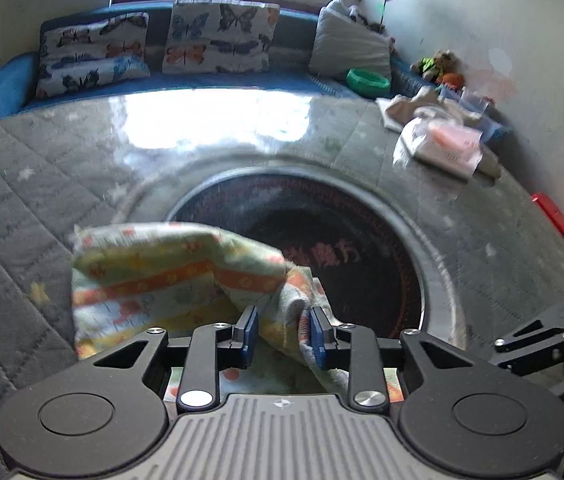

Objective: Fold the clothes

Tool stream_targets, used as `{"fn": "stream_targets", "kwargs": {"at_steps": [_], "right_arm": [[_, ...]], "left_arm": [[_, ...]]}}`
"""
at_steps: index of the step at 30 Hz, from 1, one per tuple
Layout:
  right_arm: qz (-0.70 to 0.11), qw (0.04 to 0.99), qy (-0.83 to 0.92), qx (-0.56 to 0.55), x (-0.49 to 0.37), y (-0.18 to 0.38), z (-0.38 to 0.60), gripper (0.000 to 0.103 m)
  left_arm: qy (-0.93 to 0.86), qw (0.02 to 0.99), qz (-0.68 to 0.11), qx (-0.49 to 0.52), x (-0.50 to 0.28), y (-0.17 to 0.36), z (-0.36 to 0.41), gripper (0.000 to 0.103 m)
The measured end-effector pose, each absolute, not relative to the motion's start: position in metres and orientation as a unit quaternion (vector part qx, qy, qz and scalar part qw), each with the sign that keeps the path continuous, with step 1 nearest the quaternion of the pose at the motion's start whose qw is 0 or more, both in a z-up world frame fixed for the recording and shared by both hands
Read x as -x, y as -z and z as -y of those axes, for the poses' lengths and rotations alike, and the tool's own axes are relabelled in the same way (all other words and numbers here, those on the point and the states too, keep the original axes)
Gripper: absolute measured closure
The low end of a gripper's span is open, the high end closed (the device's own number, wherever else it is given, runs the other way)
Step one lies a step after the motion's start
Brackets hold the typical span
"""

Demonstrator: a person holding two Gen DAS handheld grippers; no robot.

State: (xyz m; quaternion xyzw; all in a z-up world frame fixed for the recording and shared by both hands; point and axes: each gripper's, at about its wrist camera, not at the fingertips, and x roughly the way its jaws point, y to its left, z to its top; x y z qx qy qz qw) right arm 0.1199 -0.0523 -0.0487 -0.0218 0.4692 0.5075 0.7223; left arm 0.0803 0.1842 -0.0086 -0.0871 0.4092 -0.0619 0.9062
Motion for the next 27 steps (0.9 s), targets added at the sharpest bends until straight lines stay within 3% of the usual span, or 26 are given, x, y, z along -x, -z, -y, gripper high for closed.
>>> {"fn": "stream_targets", "kwargs": {"at_steps": [4, 11, 20, 21, 23, 24, 25, 27], "right_arm": [[-0.42, 0.748, -0.503, 0.106, -0.116, 0.025, 0.049, 0.094], [-0.288, 0.815, -0.399, 0.307, -0.127, -0.005, 0.048, 0.095], [-0.203, 0.838, -0.329, 0.386, -0.145, 0.011, 0.037, 0.096], [-0.195, 0.842, -0.331, 0.379, -0.143, 0.009, 0.037, 0.096], [-0.156, 0.844, -0.318, 0.402, -0.136, 0.014, 0.035, 0.096], [-0.128, 0.843, -0.308, 0.421, -0.131, 0.019, 0.033, 0.096], [-0.106, 0.842, -0.301, 0.435, -0.125, 0.023, 0.032, 0.096], [-0.069, 0.84, -0.289, 0.455, -0.115, 0.03, 0.031, 0.096]], "left_arm": [[0.041, 0.924, -0.371, 0.086, -0.077, -0.015, -0.207, 0.063], [-0.076, 0.914, -0.391, 0.075, -0.109, -0.009, -0.255, 0.061], [-0.095, 0.891, -0.436, 0.082, -0.137, 0.025, -0.274, 0.051], [-0.093, 0.891, -0.437, 0.082, -0.137, 0.027, -0.274, 0.053], [-0.078, 0.897, -0.429, 0.068, -0.139, 0.028, -0.268, 0.069], [-0.068, 0.9, -0.425, 0.067, -0.139, 0.028, -0.265, 0.084], [-0.058, 0.903, -0.421, 0.065, -0.139, 0.027, -0.262, 0.092], [-0.053, 0.914, -0.399, 0.05, -0.134, 0.023, -0.254, 0.095]]}}
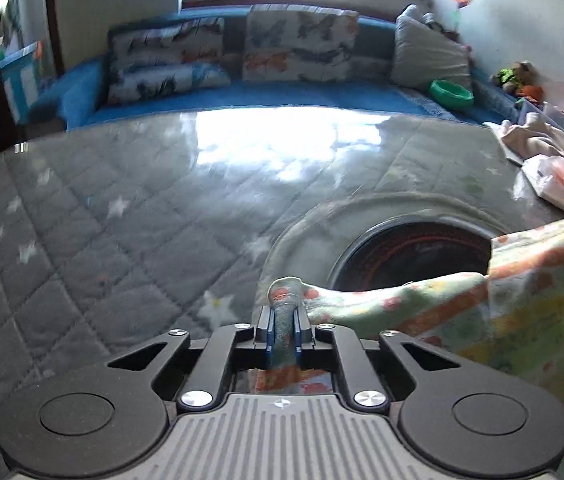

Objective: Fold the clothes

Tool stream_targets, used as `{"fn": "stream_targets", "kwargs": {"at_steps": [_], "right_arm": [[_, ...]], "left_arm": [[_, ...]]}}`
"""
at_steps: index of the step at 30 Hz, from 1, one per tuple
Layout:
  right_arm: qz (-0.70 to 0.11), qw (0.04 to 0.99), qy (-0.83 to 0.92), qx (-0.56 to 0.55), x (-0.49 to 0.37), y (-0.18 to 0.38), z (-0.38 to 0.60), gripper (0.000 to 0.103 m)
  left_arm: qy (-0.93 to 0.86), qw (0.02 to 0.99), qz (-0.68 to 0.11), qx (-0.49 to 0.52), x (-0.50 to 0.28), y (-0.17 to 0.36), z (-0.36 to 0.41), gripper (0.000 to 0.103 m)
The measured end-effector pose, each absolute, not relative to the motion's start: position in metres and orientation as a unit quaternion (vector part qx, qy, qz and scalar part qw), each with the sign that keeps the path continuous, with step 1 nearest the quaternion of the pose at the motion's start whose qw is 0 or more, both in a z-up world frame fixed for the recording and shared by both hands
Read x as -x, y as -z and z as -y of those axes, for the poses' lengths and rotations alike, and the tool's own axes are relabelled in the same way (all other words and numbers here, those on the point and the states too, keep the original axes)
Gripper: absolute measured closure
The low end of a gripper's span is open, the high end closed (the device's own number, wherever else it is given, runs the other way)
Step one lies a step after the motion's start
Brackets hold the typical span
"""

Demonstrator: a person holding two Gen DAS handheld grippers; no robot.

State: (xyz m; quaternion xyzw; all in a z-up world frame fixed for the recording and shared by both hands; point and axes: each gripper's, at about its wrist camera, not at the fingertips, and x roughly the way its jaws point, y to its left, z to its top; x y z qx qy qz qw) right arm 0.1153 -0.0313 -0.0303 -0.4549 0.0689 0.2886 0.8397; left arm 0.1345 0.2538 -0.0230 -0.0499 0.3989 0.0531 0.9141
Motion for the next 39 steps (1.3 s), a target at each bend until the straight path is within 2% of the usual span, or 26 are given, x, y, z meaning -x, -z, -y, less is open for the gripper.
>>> {"fn": "stream_targets", "kwargs": {"at_steps": [3, 4, 6, 8, 11, 12, 13, 21, 26, 30, 39], "right_arm": [[-0.064, 0.844, -0.262, 0.463, -0.114, 0.042, 0.034, 0.092], [-0.07, 0.848, -0.251, 0.462, -0.117, 0.045, 0.036, 0.086], [-0.091, 0.858, -0.232, 0.448, -0.126, 0.05, 0.039, 0.083], [-0.135, 0.86, -0.222, 0.44, -0.139, 0.054, 0.038, 0.073], [-0.199, 0.869, -0.231, 0.39, -0.154, 0.052, 0.041, 0.073], [-0.203, 0.875, -0.233, 0.372, -0.155, 0.049, 0.043, 0.073], [-0.209, 0.882, -0.237, 0.35, -0.156, 0.043, 0.045, 0.073], [-0.316, 0.854, -0.361, 0.203, -0.18, 0.035, 0.031, 0.073], [-0.362, 0.825, -0.402, 0.162, -0.205, 0.047, 0.011, 0.076], [-0.371, 0.823, -0.394, 0.169, -0.211, 0.058, -0.001, 0.077], [-0.353, 0.835, -0.382, 0.181, -0.206, 0.062, -0.005, 0.077]], "left_arm": [[-0.025, 0.952, -0.298, 0.066, -0.105, 0.001, -0.251, 0.095], [-0.007, 0.966, -0.251, 0.068, -0.092, -0.008, -0.25, 0.095], [0.013, 0.98, -0.195, 0.029, -0.073, -0.013, -0.241, 0.095], [0.021, 0.976, -0.215, -0.012, -0.075, -0.005, -0.234, 0.094], [-0.028, 0.955, -0.291, -0.051, -0.097, 0.015, -0.231, 0.09], [-0.043, 0.949, -0.308, -0.045, -0.102, 0.018, -0.234, 0.083], [-0.054, 0.948, -0.313, -0.037, -0.106, 0.018, -0.237, 0.082], [-0.061, 0.934, -0.351, -0.006, -0.148, 0.018, -0.241, 0.08], [0.019, 0.935, -0.355, 0.016, -0.149, 0.017, -0.214, 0.081], [0.07, 0.926, -0.371, -0.006, -0.159, 0.025, -0.181, 0.081], [0.069, 0.916, -0.394, -0.011, -0.191, 0.047, -0.163, 0.08]]}}
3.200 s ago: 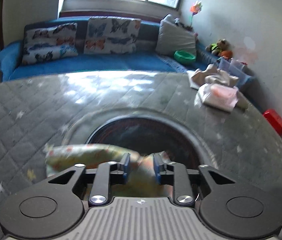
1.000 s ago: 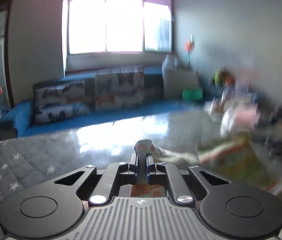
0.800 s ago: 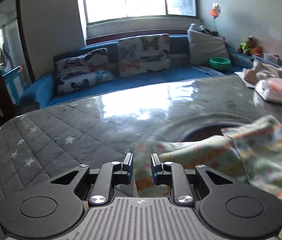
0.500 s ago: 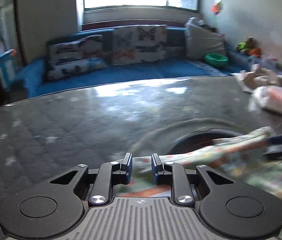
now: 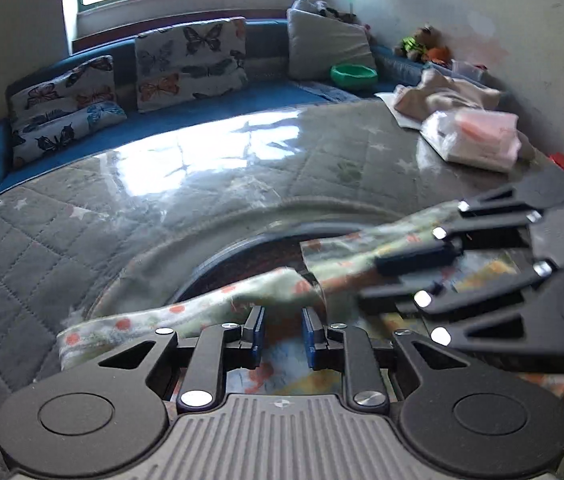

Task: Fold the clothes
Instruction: 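Lay the shirt flat on the table and open both tools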

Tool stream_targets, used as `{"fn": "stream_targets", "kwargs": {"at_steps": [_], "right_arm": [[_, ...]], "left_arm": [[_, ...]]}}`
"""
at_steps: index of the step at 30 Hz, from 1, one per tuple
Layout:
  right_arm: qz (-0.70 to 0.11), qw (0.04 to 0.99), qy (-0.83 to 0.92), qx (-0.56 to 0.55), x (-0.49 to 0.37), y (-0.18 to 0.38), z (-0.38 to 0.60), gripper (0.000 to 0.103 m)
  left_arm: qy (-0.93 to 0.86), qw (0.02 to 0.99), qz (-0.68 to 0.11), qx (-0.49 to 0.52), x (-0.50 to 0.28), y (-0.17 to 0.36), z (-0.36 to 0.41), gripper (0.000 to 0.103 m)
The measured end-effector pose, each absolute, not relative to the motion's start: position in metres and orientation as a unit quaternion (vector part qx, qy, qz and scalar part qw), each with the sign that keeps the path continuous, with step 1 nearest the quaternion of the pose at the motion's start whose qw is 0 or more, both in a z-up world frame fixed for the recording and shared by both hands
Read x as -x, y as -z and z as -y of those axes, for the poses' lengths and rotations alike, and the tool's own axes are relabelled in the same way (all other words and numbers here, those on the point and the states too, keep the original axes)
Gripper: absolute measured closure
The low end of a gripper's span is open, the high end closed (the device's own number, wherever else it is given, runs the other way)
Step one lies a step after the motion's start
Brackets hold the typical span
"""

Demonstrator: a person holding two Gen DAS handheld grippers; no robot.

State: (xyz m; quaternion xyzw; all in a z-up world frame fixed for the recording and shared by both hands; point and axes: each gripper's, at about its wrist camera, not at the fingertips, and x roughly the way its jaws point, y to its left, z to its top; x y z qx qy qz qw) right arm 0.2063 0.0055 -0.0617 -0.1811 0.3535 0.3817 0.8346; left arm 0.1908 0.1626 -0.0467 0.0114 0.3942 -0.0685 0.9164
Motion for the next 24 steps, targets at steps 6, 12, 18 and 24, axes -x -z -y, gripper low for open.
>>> {"fn": "stream_targets", "kwargs": {"at_steps": [6, 12, 18, 24], "right_arm": [[-0.343, 0.832, -0.399, 0.178, -0.187, 0.043, 0.009, 0.077], [-0.34, 0.799, -0.452, 0.206, -0.134, 0.023, 0.026, 0.077], [-0.338, 0.768, -0.492, 0.23, -0.072, 0.017, 0.035, 0.076], [-0.347, 0.761, -0.505, 0.213, -0.031, 0.027, 0.037, 0.073]], "left_arm": [[0.06, 0.917, -0.392, 0.025, -0.191, 0.043, -0.172, 0.078], [0.04, 0.924, -0.378, 0.038, -0.161, 0.021, -0.187, 0.074], [0.014, 0.933, -0.359, 0.024, -0.106, -0.007, -0.2, 0.062], [-0.005, 0.939, -0.344, 0.012, -0.043, -0.017, -0.2, 0.058]]}}
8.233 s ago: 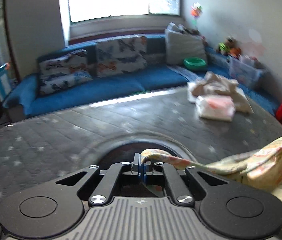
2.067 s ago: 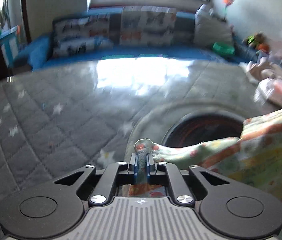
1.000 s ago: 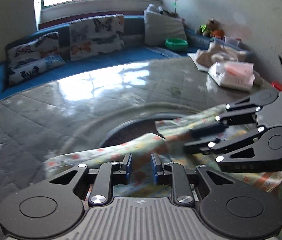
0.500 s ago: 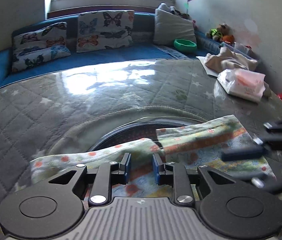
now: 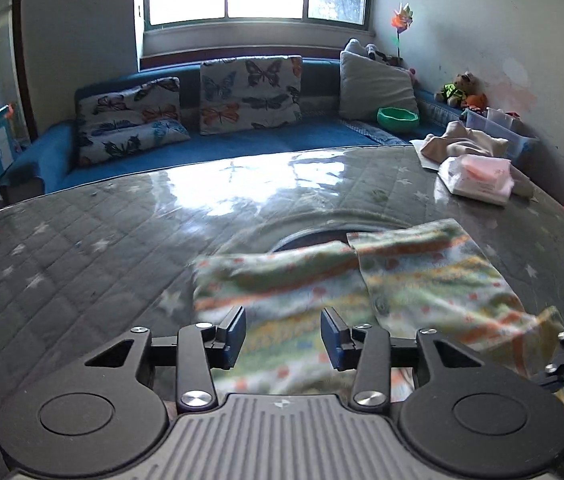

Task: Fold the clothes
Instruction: 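Lay the shirt flat on the table and open both tools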

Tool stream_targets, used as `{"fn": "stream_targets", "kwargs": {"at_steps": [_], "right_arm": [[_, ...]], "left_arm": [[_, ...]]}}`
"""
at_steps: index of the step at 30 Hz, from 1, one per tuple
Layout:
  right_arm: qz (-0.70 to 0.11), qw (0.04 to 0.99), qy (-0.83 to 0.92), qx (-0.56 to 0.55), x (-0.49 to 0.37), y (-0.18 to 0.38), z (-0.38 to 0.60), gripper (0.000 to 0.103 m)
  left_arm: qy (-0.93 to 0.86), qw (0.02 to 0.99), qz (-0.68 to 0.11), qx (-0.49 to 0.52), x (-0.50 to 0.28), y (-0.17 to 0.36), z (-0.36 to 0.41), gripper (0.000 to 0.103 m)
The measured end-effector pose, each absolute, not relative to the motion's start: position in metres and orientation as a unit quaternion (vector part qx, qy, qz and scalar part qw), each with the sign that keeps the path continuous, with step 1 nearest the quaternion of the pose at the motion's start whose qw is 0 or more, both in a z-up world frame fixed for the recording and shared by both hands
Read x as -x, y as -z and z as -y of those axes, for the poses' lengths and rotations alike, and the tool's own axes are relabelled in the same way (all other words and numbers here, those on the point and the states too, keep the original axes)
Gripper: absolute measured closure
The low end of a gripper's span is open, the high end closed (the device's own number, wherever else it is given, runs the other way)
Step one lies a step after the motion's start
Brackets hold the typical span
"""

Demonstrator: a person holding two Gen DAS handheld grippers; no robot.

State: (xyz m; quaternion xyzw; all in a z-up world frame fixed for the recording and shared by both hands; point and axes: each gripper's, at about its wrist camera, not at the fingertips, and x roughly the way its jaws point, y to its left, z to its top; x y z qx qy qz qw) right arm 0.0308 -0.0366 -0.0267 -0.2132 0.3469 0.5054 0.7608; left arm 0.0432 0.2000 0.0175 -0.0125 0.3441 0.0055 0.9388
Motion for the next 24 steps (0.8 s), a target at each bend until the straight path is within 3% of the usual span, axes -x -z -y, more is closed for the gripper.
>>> {"fn": "stream_targets", "kwargs": {"at_steps": [10, 16, 24], "right_arm": [[-0.317, 0.797, -0.467, 0.216, 0.0, 0.044, 0.023, 0.074], [-0.321, 0.81, -0.455, 0.183, 0.004, 0.042, 0.029, 0.101], [-0.296, 0.851, -0.408, 0.145, 0.005, 0.022, 0.063, 0.102]], "left_arm": [[0.012, 0.937, -0.348, -0.003, 0.046, 0.005, -0.168, 0.058], [0.018, 0.935, -0.352, -0.025, 0.055, 0.023, -0.152, 0.058], [0.017, 0.933, -0.355, -0.062, 0.042, 0.039, -0.146, 0.059]]}}
